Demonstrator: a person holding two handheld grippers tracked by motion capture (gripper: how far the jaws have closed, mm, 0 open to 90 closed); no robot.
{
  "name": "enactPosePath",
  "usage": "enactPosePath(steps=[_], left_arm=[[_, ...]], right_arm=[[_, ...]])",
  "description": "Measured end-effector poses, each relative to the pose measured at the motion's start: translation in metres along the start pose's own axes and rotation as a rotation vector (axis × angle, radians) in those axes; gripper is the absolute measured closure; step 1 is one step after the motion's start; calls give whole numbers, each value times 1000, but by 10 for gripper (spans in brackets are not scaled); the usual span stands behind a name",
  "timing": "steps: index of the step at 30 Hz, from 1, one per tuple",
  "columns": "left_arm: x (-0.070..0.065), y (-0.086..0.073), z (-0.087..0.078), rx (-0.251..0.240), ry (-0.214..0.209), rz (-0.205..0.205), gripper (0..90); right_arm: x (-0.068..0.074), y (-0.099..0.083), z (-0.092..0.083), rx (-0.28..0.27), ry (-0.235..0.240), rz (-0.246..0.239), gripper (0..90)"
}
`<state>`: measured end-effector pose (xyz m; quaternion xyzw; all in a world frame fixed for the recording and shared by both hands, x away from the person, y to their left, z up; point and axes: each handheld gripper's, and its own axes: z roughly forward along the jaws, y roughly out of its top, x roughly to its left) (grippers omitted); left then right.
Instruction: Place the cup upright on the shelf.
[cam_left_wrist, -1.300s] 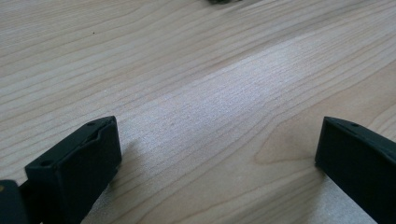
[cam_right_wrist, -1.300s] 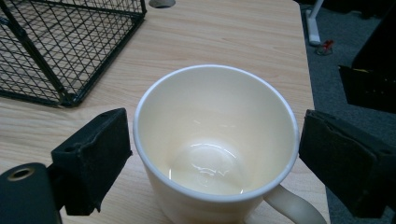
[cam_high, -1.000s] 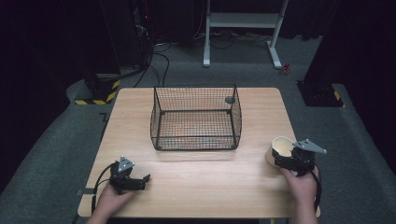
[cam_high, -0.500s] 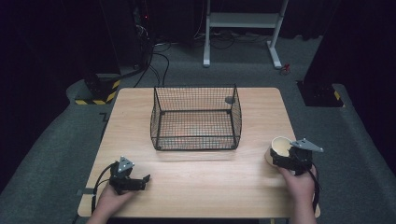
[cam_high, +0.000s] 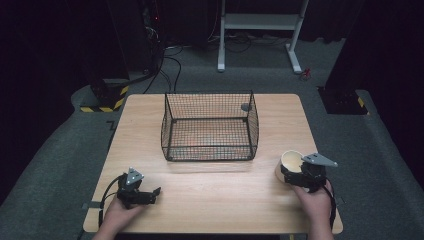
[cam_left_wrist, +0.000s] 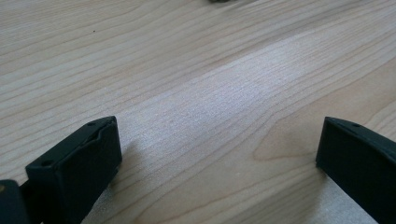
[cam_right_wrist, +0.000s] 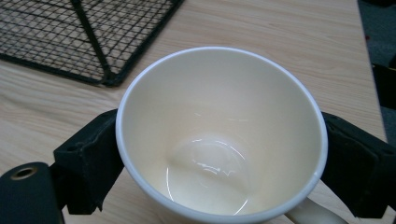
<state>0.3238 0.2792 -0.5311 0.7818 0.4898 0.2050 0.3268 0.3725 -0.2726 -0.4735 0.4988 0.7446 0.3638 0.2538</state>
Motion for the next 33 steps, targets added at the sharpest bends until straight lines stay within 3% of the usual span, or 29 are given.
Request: enactPosePath(steps=[20,33], left_arm=[[1,1,0,2,-7,11,3],[1,1,0,3,-9,12,4]], right_arm=[[92,9,9,19,178,-184,87],[129,15,13,40,237,-257,84]])
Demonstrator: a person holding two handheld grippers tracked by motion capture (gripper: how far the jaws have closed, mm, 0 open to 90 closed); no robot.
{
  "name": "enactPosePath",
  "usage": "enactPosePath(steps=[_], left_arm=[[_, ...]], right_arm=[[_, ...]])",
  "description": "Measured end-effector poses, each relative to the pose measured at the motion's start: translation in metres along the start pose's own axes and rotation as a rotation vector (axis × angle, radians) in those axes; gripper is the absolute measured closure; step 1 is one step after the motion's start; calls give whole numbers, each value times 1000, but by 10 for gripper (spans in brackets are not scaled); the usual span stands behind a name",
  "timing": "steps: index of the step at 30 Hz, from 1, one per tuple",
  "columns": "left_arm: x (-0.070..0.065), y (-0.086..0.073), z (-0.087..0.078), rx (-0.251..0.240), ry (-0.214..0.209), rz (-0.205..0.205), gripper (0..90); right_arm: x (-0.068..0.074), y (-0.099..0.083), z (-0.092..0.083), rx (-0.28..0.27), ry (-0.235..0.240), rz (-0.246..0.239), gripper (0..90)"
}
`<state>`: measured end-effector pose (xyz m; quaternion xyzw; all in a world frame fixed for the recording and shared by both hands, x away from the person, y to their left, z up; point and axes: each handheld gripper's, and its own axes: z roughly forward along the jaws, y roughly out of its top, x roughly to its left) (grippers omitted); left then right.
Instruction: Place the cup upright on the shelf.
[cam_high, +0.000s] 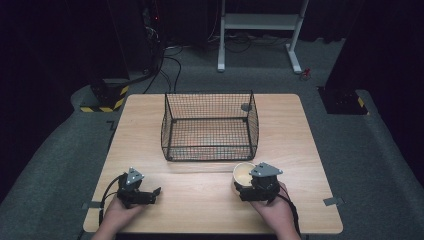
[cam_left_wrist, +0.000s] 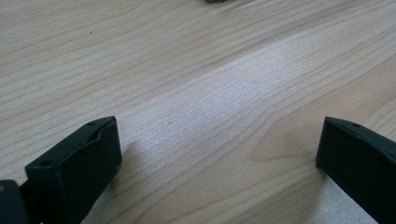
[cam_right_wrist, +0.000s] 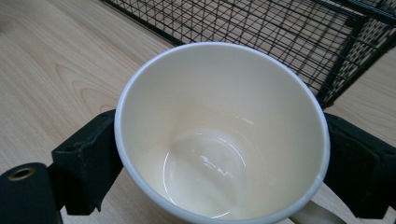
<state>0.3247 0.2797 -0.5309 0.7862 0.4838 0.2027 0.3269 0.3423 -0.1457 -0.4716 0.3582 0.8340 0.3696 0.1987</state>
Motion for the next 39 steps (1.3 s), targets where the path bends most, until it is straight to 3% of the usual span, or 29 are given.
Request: enactPosePath(steps=[14,24,39], left_arm=[[1,0,0,0,-4,7,3],[1,0,0,1,-8,11,4],[1,0,0,1,-10,15,3]], right_arm=[[1,12,5,52,10,26,84],[-1,22,13,123,28,29,83],[-1,26,14,143,28,50,91]])
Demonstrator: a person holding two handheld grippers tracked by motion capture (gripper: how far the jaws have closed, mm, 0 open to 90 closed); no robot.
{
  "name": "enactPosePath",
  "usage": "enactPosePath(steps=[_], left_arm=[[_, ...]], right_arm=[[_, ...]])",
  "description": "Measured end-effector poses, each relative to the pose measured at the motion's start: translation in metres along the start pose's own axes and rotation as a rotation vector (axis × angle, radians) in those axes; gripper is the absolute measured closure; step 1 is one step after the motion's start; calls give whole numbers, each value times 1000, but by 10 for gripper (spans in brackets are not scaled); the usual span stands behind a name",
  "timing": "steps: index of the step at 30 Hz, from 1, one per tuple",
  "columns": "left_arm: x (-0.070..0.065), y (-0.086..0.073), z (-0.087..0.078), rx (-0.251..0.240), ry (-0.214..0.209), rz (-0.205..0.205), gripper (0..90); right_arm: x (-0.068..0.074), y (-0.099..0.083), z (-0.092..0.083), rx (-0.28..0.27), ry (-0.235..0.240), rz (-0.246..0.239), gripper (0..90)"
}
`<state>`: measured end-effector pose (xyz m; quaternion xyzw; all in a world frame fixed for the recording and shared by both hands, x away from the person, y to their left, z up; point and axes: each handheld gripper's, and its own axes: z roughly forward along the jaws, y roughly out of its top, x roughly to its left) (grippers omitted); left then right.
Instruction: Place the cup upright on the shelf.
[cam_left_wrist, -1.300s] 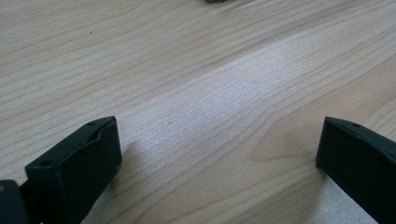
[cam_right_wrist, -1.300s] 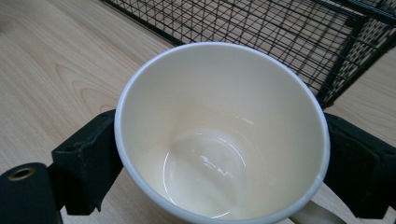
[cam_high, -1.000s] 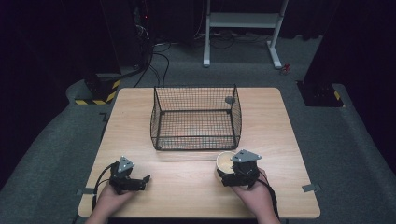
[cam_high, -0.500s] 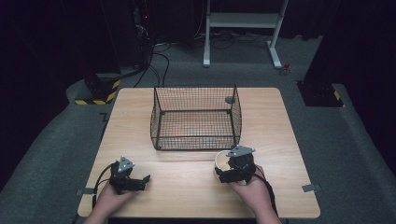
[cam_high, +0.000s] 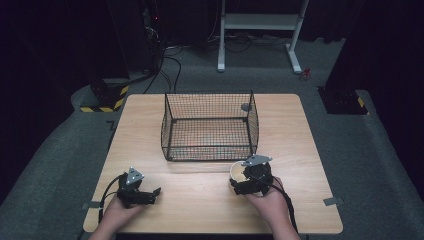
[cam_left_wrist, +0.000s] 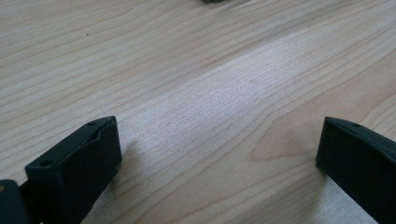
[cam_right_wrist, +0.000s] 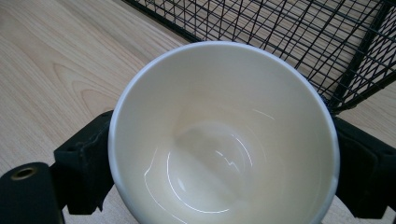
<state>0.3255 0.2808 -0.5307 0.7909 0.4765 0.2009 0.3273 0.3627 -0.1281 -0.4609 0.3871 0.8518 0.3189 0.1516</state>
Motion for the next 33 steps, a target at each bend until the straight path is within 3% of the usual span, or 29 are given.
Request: enactPosePath(steps=[9,33], left_arm=[[0,0,0,0,0,0,3],[0,0,0,0,0,0,4]], right_arm=[[-1,0,-3,-5,-7,20,93],[-1,5,-14,-47,-30,13,97]])
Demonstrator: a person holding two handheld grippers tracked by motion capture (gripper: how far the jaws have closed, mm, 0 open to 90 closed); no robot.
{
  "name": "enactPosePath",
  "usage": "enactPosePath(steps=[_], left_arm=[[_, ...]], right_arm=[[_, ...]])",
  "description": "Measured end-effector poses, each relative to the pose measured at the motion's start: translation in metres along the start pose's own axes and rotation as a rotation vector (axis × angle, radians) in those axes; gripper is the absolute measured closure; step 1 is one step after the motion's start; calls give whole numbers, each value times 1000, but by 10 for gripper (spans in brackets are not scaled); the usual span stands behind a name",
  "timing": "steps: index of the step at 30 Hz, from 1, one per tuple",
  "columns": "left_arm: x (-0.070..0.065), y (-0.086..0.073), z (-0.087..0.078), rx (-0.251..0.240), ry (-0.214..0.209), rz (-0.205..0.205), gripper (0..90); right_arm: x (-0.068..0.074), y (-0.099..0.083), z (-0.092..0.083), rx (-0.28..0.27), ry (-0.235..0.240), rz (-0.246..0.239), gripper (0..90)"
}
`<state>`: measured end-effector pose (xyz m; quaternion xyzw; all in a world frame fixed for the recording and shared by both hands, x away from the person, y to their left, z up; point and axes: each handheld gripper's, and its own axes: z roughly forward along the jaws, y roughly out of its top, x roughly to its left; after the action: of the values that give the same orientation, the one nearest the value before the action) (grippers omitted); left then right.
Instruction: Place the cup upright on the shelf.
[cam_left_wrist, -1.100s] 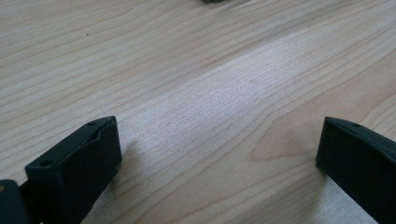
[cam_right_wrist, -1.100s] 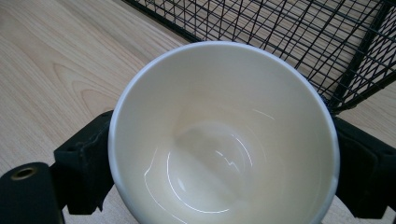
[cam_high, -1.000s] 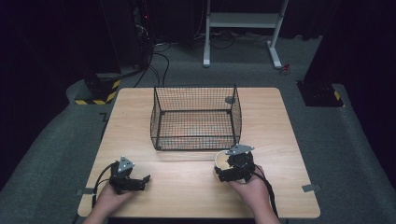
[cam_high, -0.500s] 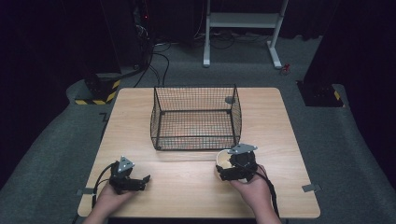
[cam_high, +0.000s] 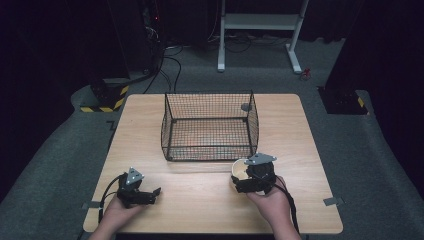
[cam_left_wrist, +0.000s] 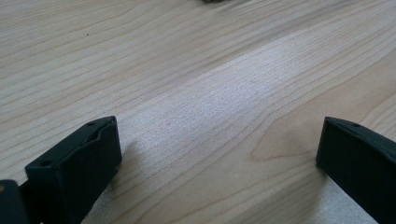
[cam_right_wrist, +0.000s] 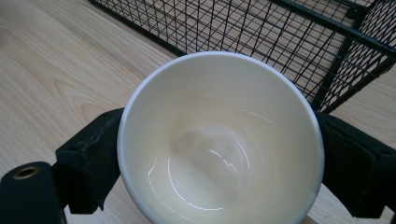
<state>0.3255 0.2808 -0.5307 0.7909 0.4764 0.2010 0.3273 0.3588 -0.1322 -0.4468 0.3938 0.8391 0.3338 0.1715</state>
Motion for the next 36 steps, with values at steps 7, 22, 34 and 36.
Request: enactPosePath(steps=[7,22,34,36], left_arm=[[0,0,0,0,0,0,4],[0,0,0,1,0,-2,4],[0,0,0,0,0,-1,4],[0,0,0,-2,1,-2,4]], right_arm=[[0,4,-3,-13,-4,-4,97],[-1,24,-14,-34,-1,-10,97],[-1,42,-24,-48,-6,1,98],[-2,45,-26,-53,-5,-4,97]])
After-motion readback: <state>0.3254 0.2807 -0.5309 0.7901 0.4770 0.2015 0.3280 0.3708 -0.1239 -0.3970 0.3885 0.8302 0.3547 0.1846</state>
